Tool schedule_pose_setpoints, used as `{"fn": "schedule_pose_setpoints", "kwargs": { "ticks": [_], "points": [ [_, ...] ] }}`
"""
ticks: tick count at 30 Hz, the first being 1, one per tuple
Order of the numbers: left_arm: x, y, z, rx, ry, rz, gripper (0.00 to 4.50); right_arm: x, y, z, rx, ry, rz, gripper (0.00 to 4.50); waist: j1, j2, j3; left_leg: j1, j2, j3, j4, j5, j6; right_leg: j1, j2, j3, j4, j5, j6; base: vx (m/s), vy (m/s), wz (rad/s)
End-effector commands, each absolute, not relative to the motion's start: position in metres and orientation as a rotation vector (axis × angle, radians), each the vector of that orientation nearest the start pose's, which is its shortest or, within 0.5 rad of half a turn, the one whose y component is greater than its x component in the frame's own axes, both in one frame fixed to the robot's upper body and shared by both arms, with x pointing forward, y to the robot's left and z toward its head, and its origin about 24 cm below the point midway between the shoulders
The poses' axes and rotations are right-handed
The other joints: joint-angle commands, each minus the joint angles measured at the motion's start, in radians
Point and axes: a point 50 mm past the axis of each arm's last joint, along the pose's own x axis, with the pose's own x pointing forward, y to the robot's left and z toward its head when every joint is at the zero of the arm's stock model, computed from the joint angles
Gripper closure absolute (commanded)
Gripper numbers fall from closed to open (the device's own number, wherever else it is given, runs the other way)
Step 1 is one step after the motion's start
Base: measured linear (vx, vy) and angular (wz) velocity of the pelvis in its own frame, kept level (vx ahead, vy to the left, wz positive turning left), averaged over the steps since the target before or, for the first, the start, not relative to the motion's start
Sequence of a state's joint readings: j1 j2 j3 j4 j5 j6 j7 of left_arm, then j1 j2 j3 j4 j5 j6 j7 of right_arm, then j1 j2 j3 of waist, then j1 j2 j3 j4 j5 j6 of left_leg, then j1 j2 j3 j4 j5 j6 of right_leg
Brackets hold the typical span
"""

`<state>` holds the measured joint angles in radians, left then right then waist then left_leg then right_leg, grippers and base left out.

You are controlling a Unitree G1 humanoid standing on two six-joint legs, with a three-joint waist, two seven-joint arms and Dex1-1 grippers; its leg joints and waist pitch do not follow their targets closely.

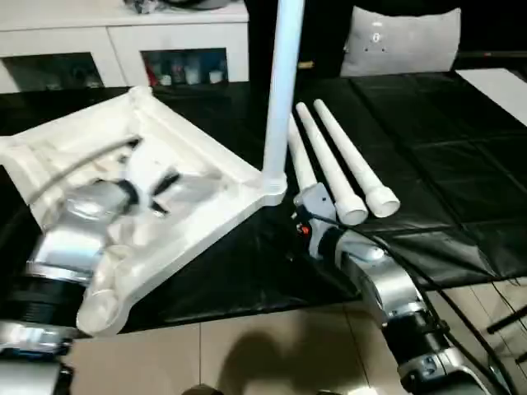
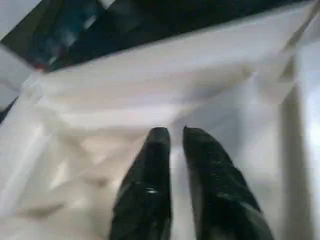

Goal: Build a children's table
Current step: Rotate leg to tighten, then rotate table base

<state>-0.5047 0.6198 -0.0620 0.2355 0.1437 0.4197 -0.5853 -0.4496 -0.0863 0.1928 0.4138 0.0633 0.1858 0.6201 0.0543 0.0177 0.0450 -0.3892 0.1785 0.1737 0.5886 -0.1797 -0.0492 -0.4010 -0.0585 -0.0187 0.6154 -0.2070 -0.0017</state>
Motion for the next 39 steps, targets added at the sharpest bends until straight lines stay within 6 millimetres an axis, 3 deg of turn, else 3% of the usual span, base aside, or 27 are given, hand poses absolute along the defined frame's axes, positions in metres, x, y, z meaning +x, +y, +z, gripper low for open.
{"fn": "schedule_pose_setpoints", "kwargs": {
  "ticks": [1,9,12,23,28,39],
  "points": [
    [0.327,0.261,0.127,0.709,0.391,-0.303,4.13,0.312,-0.069,0.044,-0.108,0.239,0.886,0.0,0.0,0.014,-0.062,0.027,0.041,-0.015,-0.067,-0.151,-0.002,0.043,-0.062,0.029,-0.052,0.007,-0.22,0.0,0.0,0.0],
    [0.305,0.311,0.117,0.836,0.587,-0.144,4.41,0.314,-0.06,0.044,-0.128,0.251,0.92,0.0,0.003,0.022,-0.062,0.03,0.04,-0.016,-0.07,-0.186,-0.026,0.039,-0.062,0.03,-0.053,0.002,-0.218,0.0,0.0,0.0],
    [0.301,0.314,0.117,0.839,0.616,-0.157,4.41,0.315,-0.056,0.042,-0.132,0.26,0.928,0.0,0.005,0.014,-0.061,0.029,0.041,-0.016,-0.071,-0.192,-0.027,0.039,-0.063,0.031,-0.053,-0.002,-0.225,0.0,0.0,0.0],
    [0.283,0.321,0.106,0.861,0.771,-0.188,4.41,0.321,-0.043,0.038,-0.143,0.291,0.944,0.0,0.004,0.021,-0.063,0.028,0.04,-0.017,-0.069,-0.175,-0.023,0.039,-0.065,0.031,-0.048,0.016,-0.234,0.0,0.0,0.0],
    [0.274,0.309,0.1,0.834,0.832,-0.34,4.41,0.325,-0.036,0.037,-0.132,0.298,0.939,0.0,0.002,0.025,-0.061,0.03,0.042,-0.018,-0.072,-0.2,-0.034,0.037,-0.066,0.031,-0.049,-0.003,-0.248,0.0,0.0,0.0],
    [0.245,0.254,0.093,0.642,0.794,-0.902,4.41,0.331,-0.022,0.034,-0.12,0.324,0.935,0.0,0.003,0.023,-0.059,0.031,0.042,-0.015,-0.075,-0.22,-0.046,0.036,-0.065,0.031,-0.048,-0.03,-0.249,0.0,0.0,0.0]
  ]
}}
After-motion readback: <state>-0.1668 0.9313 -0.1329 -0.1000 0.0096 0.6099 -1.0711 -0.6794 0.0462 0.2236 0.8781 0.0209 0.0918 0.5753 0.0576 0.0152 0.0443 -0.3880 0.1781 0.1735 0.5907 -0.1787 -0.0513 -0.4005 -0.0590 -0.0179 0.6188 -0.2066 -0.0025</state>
